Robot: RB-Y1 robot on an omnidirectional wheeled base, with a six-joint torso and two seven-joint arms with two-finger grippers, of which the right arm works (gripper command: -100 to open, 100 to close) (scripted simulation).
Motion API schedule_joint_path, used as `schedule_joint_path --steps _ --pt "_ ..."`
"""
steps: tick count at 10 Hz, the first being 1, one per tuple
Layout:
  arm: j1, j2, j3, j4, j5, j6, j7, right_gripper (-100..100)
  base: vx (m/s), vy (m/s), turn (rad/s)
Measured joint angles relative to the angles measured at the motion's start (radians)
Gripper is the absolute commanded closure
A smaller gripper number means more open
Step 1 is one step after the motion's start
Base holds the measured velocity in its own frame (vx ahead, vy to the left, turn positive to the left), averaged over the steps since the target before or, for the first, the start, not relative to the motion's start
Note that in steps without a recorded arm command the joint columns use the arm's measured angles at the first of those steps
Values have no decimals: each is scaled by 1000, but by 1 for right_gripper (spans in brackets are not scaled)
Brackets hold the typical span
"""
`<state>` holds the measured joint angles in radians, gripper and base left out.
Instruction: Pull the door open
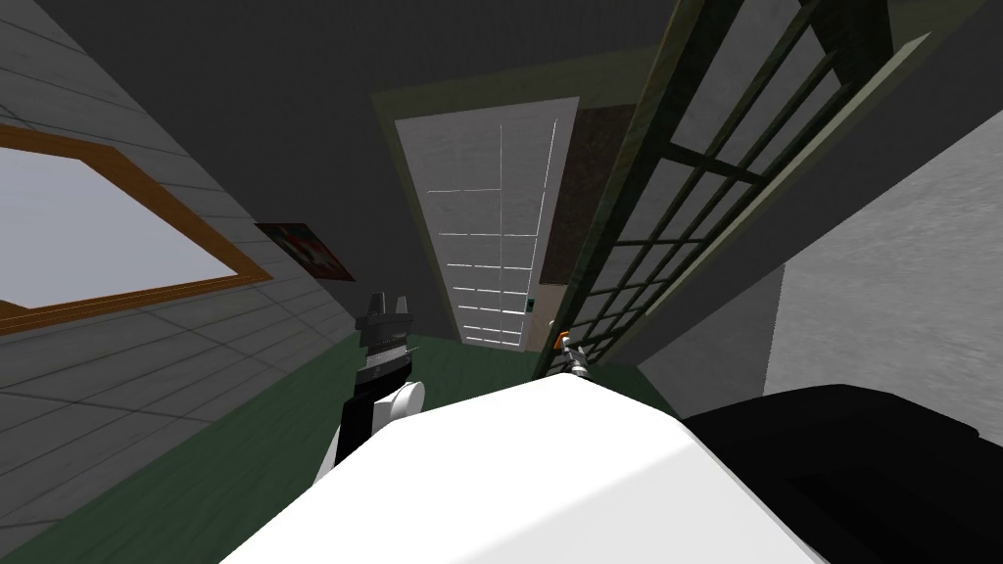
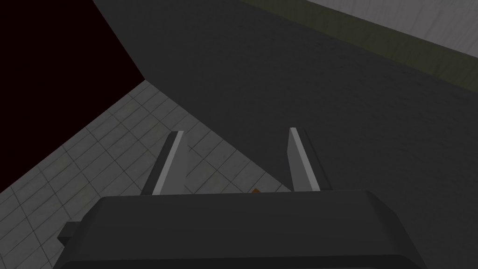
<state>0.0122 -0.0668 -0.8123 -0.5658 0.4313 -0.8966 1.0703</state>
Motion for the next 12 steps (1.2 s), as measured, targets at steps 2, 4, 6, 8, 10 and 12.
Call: schedule_joint_path --steps 2,4,6,8,10,12 --pt "9 16 4 -36 3 24 -6 100 1 -2 8" --pt "3 7 1 -24 1 11 -2 100 1 7 -5" --pt "-28 -1 0 19 -17 4 9 100 -29 43 -31" --pt "-40 -2 2 26 -29 10 7 100 -16 11 -14" --pt "-34 12 7 -5 -45 42 0 100 -23 1 -20" --pt "-22 27 13 -34 -56 69 -9 100 -21 10 -60"
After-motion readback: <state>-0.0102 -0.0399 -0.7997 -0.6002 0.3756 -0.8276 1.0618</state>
